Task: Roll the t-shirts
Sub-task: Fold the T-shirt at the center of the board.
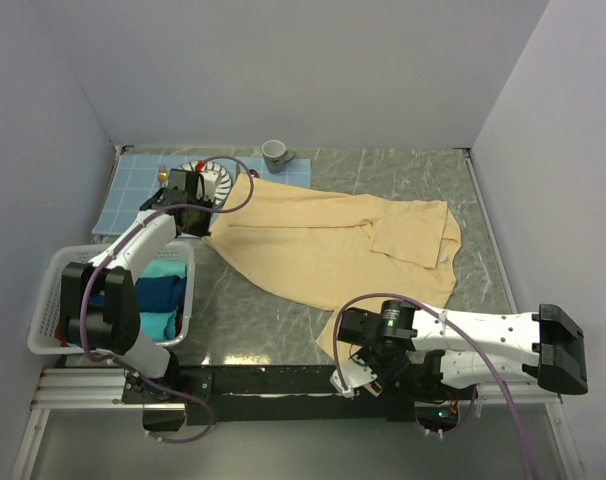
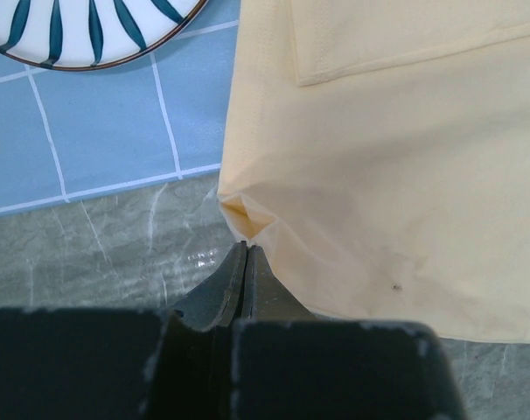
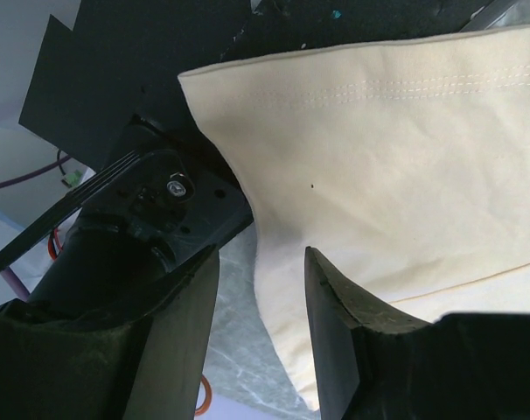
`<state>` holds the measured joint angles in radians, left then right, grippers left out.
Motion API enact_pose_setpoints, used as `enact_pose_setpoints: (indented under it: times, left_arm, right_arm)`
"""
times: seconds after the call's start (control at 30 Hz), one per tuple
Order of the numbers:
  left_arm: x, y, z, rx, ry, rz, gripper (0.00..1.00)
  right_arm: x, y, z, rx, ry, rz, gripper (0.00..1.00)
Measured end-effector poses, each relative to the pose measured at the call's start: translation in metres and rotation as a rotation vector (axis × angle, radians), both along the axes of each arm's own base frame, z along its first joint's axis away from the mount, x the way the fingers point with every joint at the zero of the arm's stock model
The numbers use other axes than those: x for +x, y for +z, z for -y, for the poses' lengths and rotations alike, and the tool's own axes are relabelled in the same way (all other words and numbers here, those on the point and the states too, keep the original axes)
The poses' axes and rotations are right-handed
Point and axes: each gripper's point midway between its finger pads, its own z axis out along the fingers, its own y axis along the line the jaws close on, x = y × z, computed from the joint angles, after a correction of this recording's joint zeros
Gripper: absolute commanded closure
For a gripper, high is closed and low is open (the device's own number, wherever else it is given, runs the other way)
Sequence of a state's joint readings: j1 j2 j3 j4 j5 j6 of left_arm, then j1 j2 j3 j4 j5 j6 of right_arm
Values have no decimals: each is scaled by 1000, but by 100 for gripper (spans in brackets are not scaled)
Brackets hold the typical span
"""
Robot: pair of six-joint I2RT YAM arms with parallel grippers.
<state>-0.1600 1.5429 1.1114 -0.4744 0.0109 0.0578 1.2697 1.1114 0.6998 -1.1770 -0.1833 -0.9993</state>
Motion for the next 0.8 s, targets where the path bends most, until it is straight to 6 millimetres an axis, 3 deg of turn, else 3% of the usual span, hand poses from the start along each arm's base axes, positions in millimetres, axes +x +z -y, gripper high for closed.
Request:
enact_pose_setpoints:
  times: [0.6,0.8]
  left_arm:
    - [1,0,-6,-45,23,-7,99]
    - [1,0,-8,-59,28,-9,99]
  right_arm:
    - [6,-10,10,-139,-82,28,55]
    - [11,-11,-3,-127,-116,44,54]
